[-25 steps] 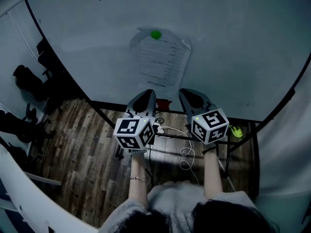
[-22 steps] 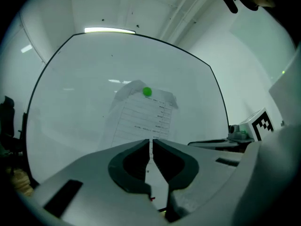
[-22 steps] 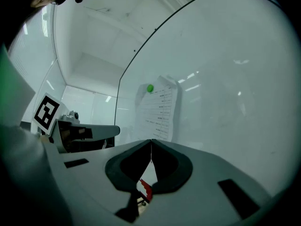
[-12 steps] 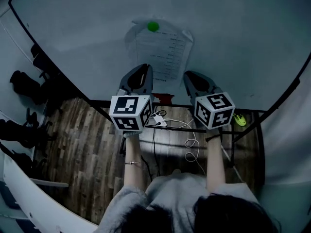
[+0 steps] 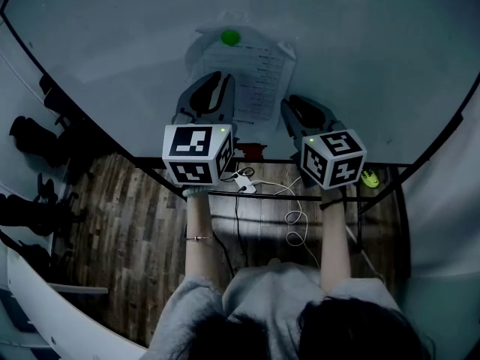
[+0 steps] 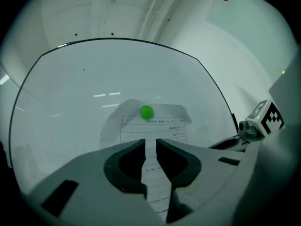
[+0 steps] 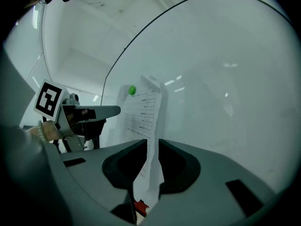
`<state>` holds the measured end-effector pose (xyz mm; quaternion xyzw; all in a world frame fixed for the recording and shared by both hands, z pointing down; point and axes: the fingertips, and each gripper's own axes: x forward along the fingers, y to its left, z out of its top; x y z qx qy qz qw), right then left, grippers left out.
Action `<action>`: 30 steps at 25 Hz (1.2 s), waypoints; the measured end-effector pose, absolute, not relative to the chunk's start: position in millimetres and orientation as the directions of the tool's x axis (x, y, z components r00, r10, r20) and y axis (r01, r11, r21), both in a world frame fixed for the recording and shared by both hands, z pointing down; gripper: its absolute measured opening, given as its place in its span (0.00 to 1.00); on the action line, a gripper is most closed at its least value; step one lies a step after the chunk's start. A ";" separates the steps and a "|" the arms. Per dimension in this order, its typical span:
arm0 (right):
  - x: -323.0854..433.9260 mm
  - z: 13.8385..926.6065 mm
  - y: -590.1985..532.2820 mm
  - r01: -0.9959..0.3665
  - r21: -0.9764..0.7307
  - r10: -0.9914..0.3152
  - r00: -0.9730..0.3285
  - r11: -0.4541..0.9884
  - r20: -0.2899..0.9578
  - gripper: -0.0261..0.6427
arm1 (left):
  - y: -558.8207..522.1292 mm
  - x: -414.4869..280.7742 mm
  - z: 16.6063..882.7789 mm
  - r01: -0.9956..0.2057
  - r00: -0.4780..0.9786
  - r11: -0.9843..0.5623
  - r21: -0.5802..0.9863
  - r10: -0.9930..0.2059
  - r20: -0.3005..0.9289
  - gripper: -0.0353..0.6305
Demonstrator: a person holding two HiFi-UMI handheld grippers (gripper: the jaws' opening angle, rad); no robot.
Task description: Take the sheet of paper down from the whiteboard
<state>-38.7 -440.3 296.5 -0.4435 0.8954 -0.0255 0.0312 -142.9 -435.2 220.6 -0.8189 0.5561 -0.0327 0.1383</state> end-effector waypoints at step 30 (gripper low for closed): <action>-51.8 290.8 -450.1 -0.782 -0.101 -0.787 -0.616 0.615 -0.015 0.17 | -460.4 -115.1 157.7 -0.853 0.310 -0.182 -0.489 -0.931 -0.194 0.25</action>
